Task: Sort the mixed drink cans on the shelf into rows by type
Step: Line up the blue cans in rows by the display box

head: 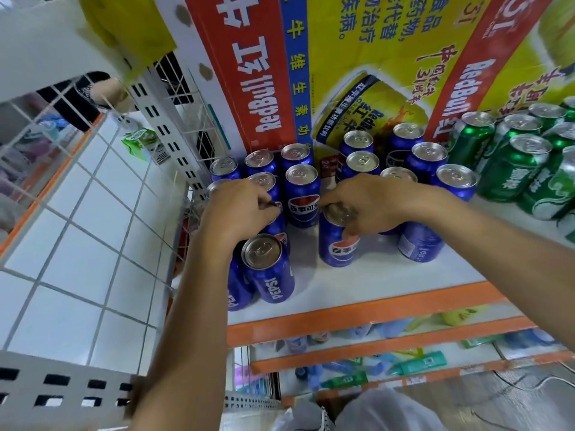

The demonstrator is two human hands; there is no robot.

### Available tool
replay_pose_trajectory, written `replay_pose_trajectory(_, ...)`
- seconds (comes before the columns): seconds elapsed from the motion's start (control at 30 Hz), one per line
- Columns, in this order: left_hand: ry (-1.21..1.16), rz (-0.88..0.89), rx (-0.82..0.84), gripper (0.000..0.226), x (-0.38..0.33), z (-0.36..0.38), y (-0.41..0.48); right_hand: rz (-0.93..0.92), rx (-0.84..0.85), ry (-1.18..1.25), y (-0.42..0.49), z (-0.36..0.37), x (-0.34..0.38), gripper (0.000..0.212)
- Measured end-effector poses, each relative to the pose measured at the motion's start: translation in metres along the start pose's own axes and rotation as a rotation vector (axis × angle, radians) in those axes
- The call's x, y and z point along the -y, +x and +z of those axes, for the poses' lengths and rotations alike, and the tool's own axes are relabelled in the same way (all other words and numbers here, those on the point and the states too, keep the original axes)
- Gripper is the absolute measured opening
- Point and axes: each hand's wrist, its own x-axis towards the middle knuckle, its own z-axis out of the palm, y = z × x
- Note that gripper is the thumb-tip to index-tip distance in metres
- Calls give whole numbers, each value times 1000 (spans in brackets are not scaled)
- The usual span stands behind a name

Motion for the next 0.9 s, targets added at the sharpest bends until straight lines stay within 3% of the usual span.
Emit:
replay_pose_trajectory(0.23, 17, 15, -8, 27, 5, 1, 2, -61, -155, 90, 28, 9, 22, 45)
replay_pose_trajectory(0.43, -12, 16, 9, 30, 7, 1, 4, 20, -158, 92, 37, 9, 25, 59)
replay_pose_trajectory(0.67, -5, 48, 2, 27, 8, 2, 5, 63, -157, 21, 39, 5, 32, 62)
replay_pose_trajectory(0.9, -8, 59, 11, 32, 9, 2, 6, 65, -222, 101, 39, 9, 26, 64)
